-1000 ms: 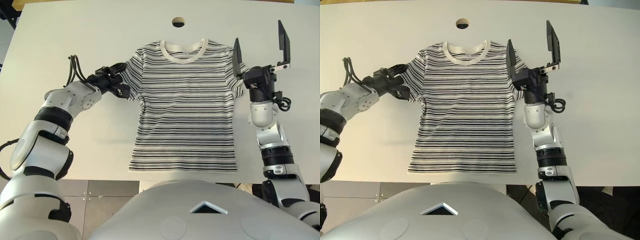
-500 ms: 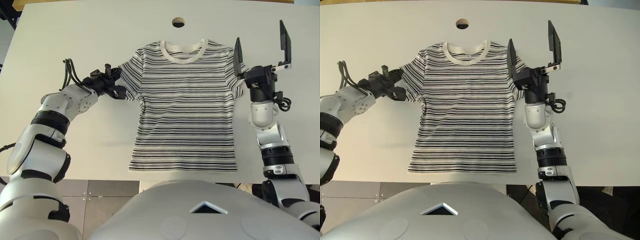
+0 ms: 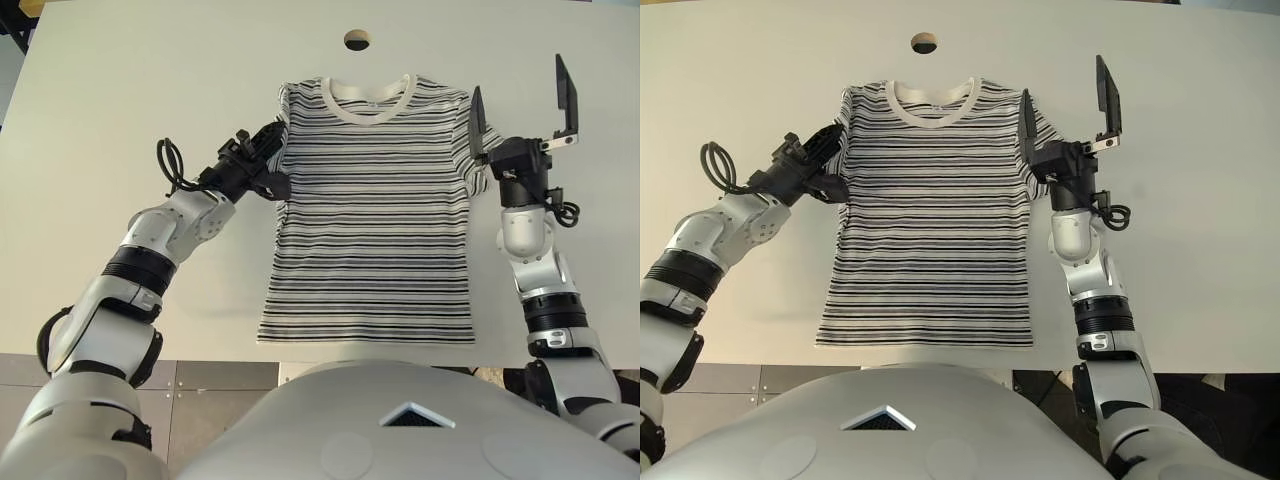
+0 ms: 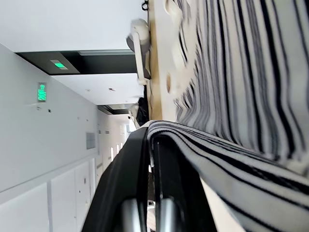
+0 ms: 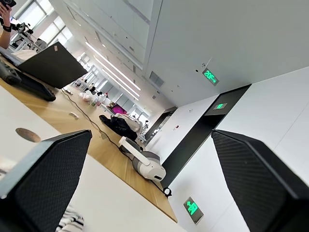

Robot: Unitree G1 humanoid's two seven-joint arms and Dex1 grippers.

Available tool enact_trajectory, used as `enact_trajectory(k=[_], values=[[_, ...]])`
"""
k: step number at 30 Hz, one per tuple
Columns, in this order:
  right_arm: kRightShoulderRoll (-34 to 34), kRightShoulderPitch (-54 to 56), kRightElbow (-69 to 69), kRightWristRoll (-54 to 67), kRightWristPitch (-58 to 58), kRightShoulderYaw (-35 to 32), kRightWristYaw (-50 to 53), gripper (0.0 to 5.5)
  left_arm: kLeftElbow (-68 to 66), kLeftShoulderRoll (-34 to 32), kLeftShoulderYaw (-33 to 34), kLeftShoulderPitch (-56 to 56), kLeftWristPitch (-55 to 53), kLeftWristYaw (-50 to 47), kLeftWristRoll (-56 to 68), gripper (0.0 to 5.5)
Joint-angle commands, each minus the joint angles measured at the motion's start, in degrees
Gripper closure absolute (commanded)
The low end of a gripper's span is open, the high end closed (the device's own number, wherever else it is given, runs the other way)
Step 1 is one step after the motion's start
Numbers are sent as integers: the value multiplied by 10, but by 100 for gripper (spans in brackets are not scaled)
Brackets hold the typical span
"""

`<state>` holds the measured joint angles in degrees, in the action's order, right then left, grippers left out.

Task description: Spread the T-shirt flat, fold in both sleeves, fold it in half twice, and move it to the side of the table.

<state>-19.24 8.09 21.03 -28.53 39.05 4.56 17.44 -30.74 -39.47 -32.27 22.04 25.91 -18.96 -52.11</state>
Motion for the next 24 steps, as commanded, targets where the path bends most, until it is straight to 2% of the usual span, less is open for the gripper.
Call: enact_trajectory(k=[1, 6, 11, 15, 20, 23, 24], values=[[-8, 7, 11, -5, 3, 0, 4, 93, 23, 8, -5, -10, 1, 27, -8, 539], [-11, 11, 21, -11, -2, -1, 13, 93, -32, 48, -22, 23, 4, 63, -5, 539], [-35, 27, 44, -20, -13, -17, 31, 93, -80, 78, -25, 47, 7, 73, -1, 458], [-99, 49, 76, -59, -65, -35, 47, 93, -80, 72, -10, 45, 8, 68, 7, 398], [-166, 89, 114, -116, -119, -8, 27, 93, -45, 68, 0, 33, 8, 67, 16, 343], [-210, 122, 148, -153, -154, 31, -33, 93, 6, 61, 25, 18, -11, 34, 13, 296], [-221, 135, 173, -166, -160, 52, -66, 93, 26, 58, 40, 11, -21, 24, 15, 296]])
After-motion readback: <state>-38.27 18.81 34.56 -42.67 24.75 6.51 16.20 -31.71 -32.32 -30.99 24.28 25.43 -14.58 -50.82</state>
